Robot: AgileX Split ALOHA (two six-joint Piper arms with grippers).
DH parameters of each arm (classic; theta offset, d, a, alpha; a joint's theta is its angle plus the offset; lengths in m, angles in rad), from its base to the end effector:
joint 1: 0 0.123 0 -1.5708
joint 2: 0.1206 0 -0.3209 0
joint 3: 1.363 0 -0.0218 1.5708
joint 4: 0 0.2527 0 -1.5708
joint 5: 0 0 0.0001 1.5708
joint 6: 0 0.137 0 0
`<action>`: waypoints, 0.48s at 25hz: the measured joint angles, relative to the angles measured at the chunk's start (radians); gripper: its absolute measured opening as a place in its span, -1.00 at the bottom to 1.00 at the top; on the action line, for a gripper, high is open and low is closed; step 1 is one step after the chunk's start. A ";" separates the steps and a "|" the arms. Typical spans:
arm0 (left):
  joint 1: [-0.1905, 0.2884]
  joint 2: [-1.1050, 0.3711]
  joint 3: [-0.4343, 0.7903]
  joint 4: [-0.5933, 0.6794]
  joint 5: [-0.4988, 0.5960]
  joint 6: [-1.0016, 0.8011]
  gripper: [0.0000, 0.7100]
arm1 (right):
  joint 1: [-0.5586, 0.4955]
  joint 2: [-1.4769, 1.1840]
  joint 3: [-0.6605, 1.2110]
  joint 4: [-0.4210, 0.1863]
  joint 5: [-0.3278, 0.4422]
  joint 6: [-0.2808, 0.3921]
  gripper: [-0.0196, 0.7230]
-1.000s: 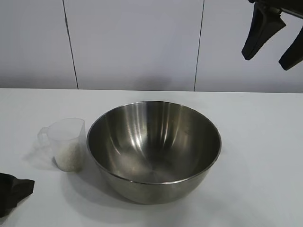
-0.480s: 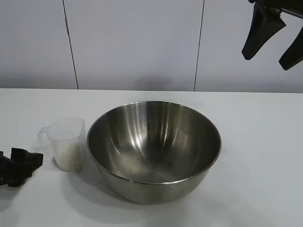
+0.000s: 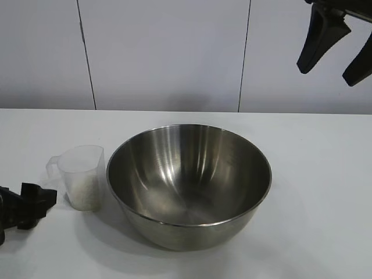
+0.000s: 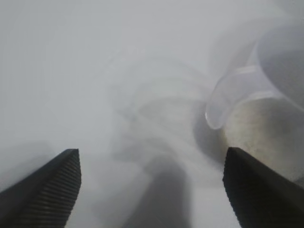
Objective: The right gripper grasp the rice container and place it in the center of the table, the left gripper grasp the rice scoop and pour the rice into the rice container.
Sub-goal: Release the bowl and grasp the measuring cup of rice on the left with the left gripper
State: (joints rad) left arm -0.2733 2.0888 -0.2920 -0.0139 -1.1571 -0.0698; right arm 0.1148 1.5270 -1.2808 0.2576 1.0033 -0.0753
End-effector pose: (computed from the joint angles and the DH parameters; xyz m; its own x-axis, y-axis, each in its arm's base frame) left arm 0.2840 -0.0778 0.0554 -0.5235 0.0685 -0.8493 0.2207 0.9737 -0.0575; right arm 0.3270 0.0673 0.3025 -0.9166 -0.0415 -0.3976 -0.1400 0.9649 0.2223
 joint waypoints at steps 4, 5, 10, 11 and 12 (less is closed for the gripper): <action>0.000 0.006 -0.032 -0.002 0.002 0.000 0.67 | 0.000 0.000 0.000 0.000 0.000 0.000 0.35; 0.000 0.006 -0.042 -0.002 0.002 0.000 0.67 | 0.000 0.000 0.000 0.000 0.000 0.000 0.35; 0.000 0.008 -0.091 -0.003 0.002 0.000 0.67 | 0.000 0.000 0.000 0.000 -0.001 0.000 0.35; 0.000 0.008 -0.098 -0.003 0.002 0.000 0.67 | 0.000 0.000 0.000 0.000 -0.001 0.000 0.35; 0.000 0.009 -0.103 -0.003 0.002 0.000 0.67 | 0.000 0.000 0.000 0.000 -0.001 0.000 0.35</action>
State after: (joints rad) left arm -0.2733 2.0977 -0.3949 -0.0169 -1.1553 -0.0698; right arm 0.1148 1.5270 -1.2808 0.2576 1.0023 -0.0753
